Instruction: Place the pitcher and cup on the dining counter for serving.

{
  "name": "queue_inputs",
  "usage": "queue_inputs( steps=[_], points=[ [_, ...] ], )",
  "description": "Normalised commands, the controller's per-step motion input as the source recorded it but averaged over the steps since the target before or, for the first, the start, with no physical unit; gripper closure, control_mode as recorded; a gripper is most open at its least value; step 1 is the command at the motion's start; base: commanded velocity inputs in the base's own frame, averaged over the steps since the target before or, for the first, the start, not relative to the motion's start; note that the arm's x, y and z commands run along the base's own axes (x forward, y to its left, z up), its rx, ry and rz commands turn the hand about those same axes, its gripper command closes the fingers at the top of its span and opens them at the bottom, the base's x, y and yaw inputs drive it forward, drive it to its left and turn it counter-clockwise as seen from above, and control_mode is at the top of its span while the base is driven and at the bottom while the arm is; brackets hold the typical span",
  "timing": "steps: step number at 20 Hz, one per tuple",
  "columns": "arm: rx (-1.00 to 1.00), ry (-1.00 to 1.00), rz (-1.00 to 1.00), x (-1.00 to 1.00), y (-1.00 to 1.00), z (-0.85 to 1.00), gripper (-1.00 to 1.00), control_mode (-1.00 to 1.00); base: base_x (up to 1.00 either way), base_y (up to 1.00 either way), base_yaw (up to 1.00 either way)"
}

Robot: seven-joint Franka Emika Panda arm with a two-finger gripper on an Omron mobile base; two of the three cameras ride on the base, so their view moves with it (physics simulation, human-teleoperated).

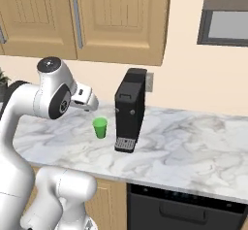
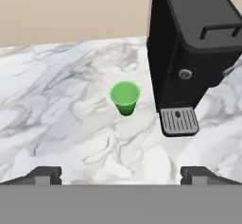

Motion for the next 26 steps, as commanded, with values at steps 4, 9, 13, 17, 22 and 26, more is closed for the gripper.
queue_inputs(
  steps=[4, 9, 13, 17, 22, 26],
  points=[
    [0.00, 0.00, 0.00, 0.00, 0.00, 0.00, -1.00, 1.00, 0.00, 0.63, -0.02],
    [0.00, 0.00, 0.00, 0.00, 0.00, 0.00, -1.00, 1.00, 0.17, 0.33, -0.07],
    [0.00, 0.00, 0.00, 0.00, 0.00, 0.00, -1.00, 1.00, 0.06, 0.11, -0.05],
    [0.00, 0.09, -0.01, 0.15, -0.01, -0.11, -1.00, -1.00, 0.07, 0.04, -0.04],
    [-0.01, 0.32, 0.00, 0.59, -0.20, -0.42, -1.00, -1.00, 0.00, 0.00, 0.00],
    [-0.06, 0.22, 0.00, 0.77, -0.16, -0.54, -1.00, -1.00, 0.00, 0.00, 0.00]
  ],
)
